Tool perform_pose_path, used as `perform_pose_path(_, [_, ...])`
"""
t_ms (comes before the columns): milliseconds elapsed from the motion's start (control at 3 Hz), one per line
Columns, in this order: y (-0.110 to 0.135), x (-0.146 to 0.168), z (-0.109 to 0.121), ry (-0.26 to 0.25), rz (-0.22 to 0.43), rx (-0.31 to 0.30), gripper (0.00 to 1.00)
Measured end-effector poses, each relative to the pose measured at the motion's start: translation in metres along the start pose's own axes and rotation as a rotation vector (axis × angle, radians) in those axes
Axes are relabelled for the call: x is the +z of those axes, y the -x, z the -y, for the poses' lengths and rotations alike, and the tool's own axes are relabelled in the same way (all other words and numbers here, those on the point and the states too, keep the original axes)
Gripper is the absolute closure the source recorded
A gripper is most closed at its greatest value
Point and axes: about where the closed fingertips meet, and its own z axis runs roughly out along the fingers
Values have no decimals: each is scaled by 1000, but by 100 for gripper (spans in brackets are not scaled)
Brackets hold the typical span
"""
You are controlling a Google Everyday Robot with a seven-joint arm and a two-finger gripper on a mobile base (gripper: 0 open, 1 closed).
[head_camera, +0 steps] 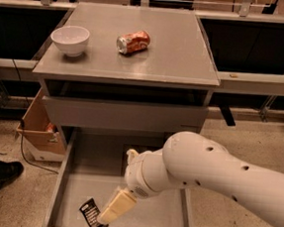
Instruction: Pick rxbar chocolate from middle drawer and place on counter
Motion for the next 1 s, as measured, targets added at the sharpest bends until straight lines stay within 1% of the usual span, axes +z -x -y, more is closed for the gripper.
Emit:
perform_pose_path(333, [-7,42,7,3,21,37,0])
perform_pose_path(667, [-14,92,20,-23,35,86,0])
perform_pose_path(1000, [-51,123,38,-121,-7,152,0])
